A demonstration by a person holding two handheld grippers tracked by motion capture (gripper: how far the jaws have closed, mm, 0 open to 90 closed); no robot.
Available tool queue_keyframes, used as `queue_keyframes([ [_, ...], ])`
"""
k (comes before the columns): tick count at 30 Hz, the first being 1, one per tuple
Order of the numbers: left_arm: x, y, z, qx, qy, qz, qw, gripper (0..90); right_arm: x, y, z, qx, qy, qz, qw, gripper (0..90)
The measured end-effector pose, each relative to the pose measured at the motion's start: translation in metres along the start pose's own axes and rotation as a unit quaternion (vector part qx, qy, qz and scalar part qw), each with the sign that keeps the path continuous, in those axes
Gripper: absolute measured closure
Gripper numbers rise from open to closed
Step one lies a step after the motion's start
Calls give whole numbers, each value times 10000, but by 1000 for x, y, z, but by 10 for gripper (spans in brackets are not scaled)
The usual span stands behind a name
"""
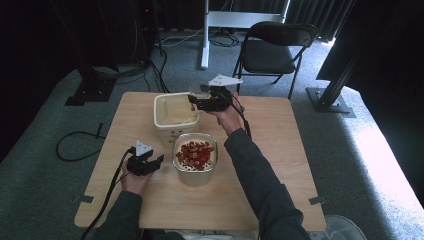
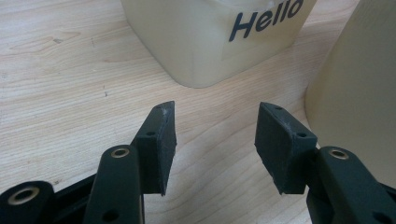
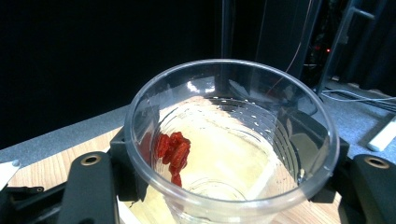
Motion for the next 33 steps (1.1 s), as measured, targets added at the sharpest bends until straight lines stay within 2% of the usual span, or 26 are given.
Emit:
queue_keyframes([
  [23, -2, -2, 0, -15, 26, -19, 10000, 489, 22, -10, -8, -93, -72, -182, 9998, 320],
  [33, -2, -3, 0, -23, 20, -20, 10000, 489, 32, -11, -5, -81, -122, -290, 9995, 316],
])
Point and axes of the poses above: each handheld gripper's, and its own axes: x roughly forward along the jaws, z roughly out of its underside, y roughly to its right, the point moved 3 cm from there along x, roughly forward along the jaws
